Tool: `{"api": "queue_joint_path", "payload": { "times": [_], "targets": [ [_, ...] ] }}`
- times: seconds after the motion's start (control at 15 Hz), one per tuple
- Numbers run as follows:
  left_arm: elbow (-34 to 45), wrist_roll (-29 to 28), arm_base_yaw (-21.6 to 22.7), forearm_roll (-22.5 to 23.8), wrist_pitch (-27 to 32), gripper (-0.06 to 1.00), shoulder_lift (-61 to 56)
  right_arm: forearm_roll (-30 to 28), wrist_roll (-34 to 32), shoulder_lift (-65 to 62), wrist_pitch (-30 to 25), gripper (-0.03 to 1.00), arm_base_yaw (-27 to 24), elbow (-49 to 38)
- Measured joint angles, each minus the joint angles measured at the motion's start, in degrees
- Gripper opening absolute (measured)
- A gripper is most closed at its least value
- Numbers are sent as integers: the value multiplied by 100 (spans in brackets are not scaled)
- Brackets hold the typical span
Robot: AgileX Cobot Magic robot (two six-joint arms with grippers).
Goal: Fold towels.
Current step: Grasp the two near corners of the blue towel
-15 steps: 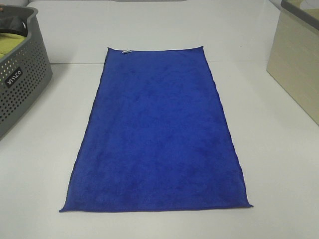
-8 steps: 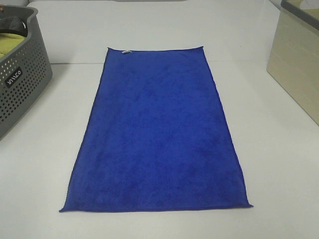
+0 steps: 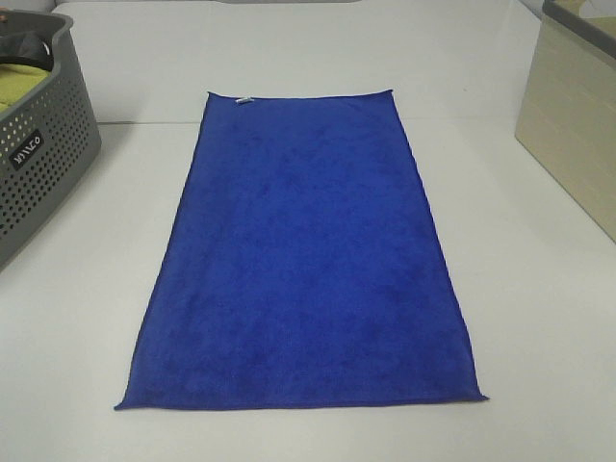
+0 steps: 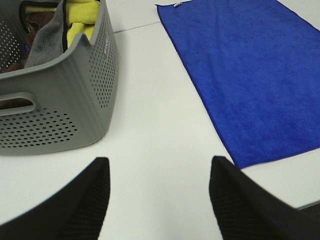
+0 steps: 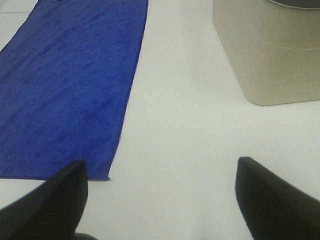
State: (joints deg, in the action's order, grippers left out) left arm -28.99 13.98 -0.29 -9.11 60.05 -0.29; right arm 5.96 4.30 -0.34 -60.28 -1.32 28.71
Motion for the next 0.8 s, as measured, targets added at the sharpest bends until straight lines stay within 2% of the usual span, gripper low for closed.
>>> {"api": "queue_joint_path", "payload": {
  "times": [0.8],
  "targets": [
    [0,0,0,0,0,57,0,0,0,0,0,77,0,0]
  ]
}}
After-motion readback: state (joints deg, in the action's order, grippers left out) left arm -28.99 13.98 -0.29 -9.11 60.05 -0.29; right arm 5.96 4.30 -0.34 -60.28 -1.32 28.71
